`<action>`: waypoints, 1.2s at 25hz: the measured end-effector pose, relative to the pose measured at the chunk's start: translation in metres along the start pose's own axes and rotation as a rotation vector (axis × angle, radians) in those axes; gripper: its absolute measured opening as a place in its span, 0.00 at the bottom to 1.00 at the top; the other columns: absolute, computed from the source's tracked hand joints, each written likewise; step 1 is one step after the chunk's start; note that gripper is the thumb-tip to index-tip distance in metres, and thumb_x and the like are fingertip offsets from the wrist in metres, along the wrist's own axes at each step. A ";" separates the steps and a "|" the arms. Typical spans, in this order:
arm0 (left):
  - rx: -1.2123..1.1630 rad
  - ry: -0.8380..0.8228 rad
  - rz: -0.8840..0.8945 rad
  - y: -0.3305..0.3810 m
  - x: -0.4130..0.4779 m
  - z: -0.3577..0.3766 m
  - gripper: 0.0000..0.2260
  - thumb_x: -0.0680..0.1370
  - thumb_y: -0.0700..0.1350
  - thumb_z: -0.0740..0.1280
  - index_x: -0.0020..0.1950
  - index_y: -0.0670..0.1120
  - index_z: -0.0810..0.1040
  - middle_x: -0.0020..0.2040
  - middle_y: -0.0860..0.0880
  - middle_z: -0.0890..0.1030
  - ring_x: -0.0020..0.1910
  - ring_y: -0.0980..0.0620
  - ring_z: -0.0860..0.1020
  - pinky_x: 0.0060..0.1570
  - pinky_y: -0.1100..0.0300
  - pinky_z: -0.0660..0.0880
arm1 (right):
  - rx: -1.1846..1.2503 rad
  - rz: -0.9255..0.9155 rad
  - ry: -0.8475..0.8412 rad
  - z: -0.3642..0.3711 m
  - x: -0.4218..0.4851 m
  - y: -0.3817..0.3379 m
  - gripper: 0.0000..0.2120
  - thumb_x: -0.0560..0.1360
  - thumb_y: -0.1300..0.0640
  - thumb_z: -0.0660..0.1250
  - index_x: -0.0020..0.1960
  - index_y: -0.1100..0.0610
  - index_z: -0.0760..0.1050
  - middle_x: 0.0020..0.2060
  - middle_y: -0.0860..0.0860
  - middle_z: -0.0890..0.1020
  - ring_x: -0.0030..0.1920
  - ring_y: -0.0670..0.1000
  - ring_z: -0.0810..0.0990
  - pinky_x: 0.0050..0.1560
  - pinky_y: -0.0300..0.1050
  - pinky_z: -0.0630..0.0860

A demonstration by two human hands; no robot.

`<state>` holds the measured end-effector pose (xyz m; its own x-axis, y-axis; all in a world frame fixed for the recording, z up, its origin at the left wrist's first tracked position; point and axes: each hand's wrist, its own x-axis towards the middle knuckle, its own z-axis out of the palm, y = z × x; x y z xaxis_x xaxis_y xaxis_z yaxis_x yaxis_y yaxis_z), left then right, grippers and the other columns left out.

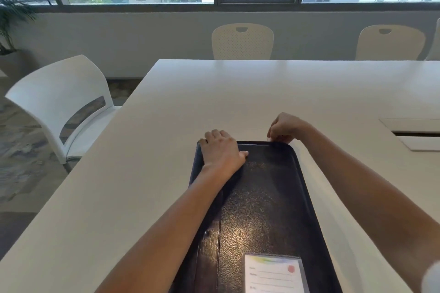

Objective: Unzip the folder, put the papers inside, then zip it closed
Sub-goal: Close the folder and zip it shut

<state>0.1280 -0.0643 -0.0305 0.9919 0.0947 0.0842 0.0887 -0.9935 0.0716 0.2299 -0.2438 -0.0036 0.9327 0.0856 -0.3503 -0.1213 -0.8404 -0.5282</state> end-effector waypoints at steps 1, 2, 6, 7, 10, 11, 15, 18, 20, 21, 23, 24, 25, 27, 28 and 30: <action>0.045 -0.047 -0.045 -0.015 -0.003 -0.006 0.34 0.74 0.67 0.62 0.66 0.40 0.71 0.64 0.41 0.75 0.63 0.41 0.72 0.62 0.44 0.67 | -0.014 0.019 0.019 0.002 0.000 -0.003 0.06 0.68 0.68 0.68 0.44 0.68 0.81 0.38 0.61 0.82 0.36 0.57 0.80 0.42 0.49 0.80; 0.066 -0.085 -0.074 -0.031 -0.008 -0.010 0.32 0.74 0.68 0.62 0.63 0.42 0.74 0.62 0.42 0.77 0.61 0.42 0.74 0.62 0.45 0.66 | -0.025 0.037 0.041 0.004 -0.002 -0.007 0.04 0.68 0.68 0.68 0.41 0.67 0.81 0.35 0.60 0.81 0.34 0.56 0.80 0.39 0.47 0.80; -0.051 -0.162 -0.078 -0.061 -0.028 -0.015 0.21 0.75 0.66 0.63 0.51 0.48 0.74 0.53 0.47 0.82 0.53 0.46 0.78 0.58 0.48 0.66 | -0.107 0.042 0.152 0.016 -0.010 -0.028 0.05 0.63 0.63 0.68 0.29 0.62 0.81 0.23 0.54 0.80 0.25 0.53 0.79 0.34 0.44 0.80; -0.081 -0.159 -0.072 -0.063 -0.031 -0.015 0.21 0.75 0.66 0.64 0.52 0.48 0.75 0.52 0.47 0.82 0.53 0.46 0.78 0.57 0.48 0.66 | -0.115 0.032 0.181 0.023 -0.013 -0.036 0.06 0.61 0.62 0.68 0.28 0.62 0.81 0.21 0.53 0.79 0.23 0.52 0.78 0.34 0.43 0.80; -0.134 -0.126 -0.074 -0.064 -0.034 -0.013 0.23 0.74 0.65 0.65 0.54 0.47 0.76 0.52 0.47 0.82 0.53 0.46 0.79 0.58 0.48 0.66 | -0.083 -0.018 0.242 0.048 -0.018 -0.064 0.05 0.59 0.61 0.68 0.27 0.61 0.80 0.21 0.51 0.80 0.26 0.50 0.80 0.34 0.41 0.79; -0.144 -0.110 -0.071 -0.065 -0.035 -0.011 0.22 0.74 0.65 0.65 0.53 0.47 0.77 0.52 0.47 0.82 0.53 0.46 0.79 0.58 0.47 0.66 | -0.066 -0.044 0.248 0.058 -0.018 -0.076 0.04 0.59 0.61 0.68 0.29 0.61 0.81 0.24 0.52 0.82 0.29 0.52 0.81 0.35 0.40 0.78; -0.163 -0.050 -0.058 -0.070 -0.040 -0.007 0.19 0.75 0.64 0.65 0.45 0.48 0.73 0.51 0.46 0.81 0.52 0.45 0.78 0.56 0.47 0.66 | 0.012 -0.104 0.284 0.096 -0.018 -0.127 0.03 0.62 0.61 0.69 0.31 0.59 0.76 0.32 0.54 0.81 0.38 0.56 0.80 0.34 0.41 0.71; -0.167 -0.041 -0.055 -0.070 -0.042 -0.005 0.22 0.76 0.64 0.64 0.53 0.45 0.75 0.53 0.45 0.80 0.54 0.44 0.77 0.58 0.46 0.65 | 0.070 -0.117 0.313 0.117 -0.017 -0.151 0.10 0.65 0.61 0.68 0.28 0.57 0.69 0.29 0.52 0.75 0.35 0.56 0.77 0.29 0.41 0.66; -0.159 -0.038 -0.048 -0.071 -0.043 -0.005 0.23 0.76 0.64 0.63 0.57 0.44 0.75 0.55 0.45 0.80 0.55 0.44 0.77 0.59 0.45 0.65 | 0.102 -0.130 0.321 0.125 -0.017 -0.155 0.12 0.66 0.62 0.67 0.27 0.58 0.67 0.27 0.52 0.72 0.33 0.56 0.75 0.26 0.40 0.64; -0.158 -0.038 -0.049 -0.072 -0.044 -0.004 0.24 0.77 0.64 0.63 0.58 0.44 0.75 0.55 0.45 0.80 0.56 0.44 0.76 0.60 0.45 0.65 | 0.114 -0.145 0.320 0.127 -0.018 -0.155 0.11 0.66 0.62 0.67 0.28 0.59 0.69 0.27 0.52 0.72 0.33 0.56 0.75 0.26 0.40 0.65; -0.159 -0.040 -0.060 -0.075 -0.045 -0.005 0.24 0.77 0.64 0.62 0.61 0.45 0.75 0.57 0.44 0.79 0.59 0.44 0.75 0.60 0.45 0.66 | 0.130 -0.178 0.323 0.125 -0.025 -0.148 0.05 0.68 0.63 0.68 0.33 0.62 0.77 0.30 0.54 0.78 0.37 0.58 0.78 0.32 0.45 0.75; -0.163 -0.042 -0.070 -0.075 -0.047 -0.005 0.25 0.77 0.63 0.62 0.62 0.45 0.75 0.58 0.44 0.79 0.60 0.43 0.75 0.60 0.45 0.66 | 0.132 -0.195 0.337 0.123 -0.030 -0.141 0.04 0.68 0.63 0.68 0.37 0.63 0.80 0.34 0.56 0.82 0.40 0.58 0.80 0.38 0.48 0.78; -0.171 -0.046 -0.081 -0.076 -0.048 -0.006 0.25 0.77 0.63 0.62 0.62 0.44 0.75 0.58 0.43 0.78 0.60 0.43 0.74 0.60 0.45 0.67 | 0.121 -0.203 0.359 0.119 -0.036 -0.130 0.04 0.69 0.63 0.68 0.41 0.62 0.82 0.38 0.57 0.84 0.43 0.58 0.81 0.42 0.49 0.79; -0.187 -0.058 -0.089 -0.077 -0.053 -0.007 0.25 0.77 0.63 0.63 0.61 0.44 0.76 0.59 0.43 0.78 0.60 0.43 0.75 0.59 0.47 0.68 | 0.068 -0.189 0.450 0.109 -0.052 -0.100 0.06 0.70 0.62 0.68 0.44 0.60 0.83 0.43 0.57 0.85 0.48 0.59 0.81 0.47 0.49 0.78; -0.191 -0.066 -0.091 -0.077 -0.055 -0.009 0.25 0.77 0.63 0.63 0.61 0.44 0.76 0.59 0.43 0.78 0.60 0.43 0.75 0.58 0.48 0.69 | 0.025 -0.166 0.504 0.102 -0.061 -0.083 0.07 0.70 0.62 0.68 0.45 0.59 0.83 0.44 0.57 0.85 0.51 0.59 0.79 0.49 0.49 0.77; -0.200 -0.086 -0.094 -0.080 -0.061 -0.011 0.25 0.77 0.64 0.63 0.61 0.44 0.76 0.60 0.43 0.78 0.60 0.43 0.75 0.57 0.49 0.70 | -0.075 -0.072 0.588 0.088 -0.079 -0.047 0.08 0.71 0.58 0.68 0.47 0.57 0.83 0.49 0.57 0.82 0.56 0.61 0.74 0.52 0.51 0.74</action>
<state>0.0593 0.0099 -0.0301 0.9849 0.1720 -0.0166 0.1700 -0.9473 0.2715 0.1320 -0.1642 -0.0187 0.9719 -0.1489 0.1825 -0.0465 -0.8808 -0.4713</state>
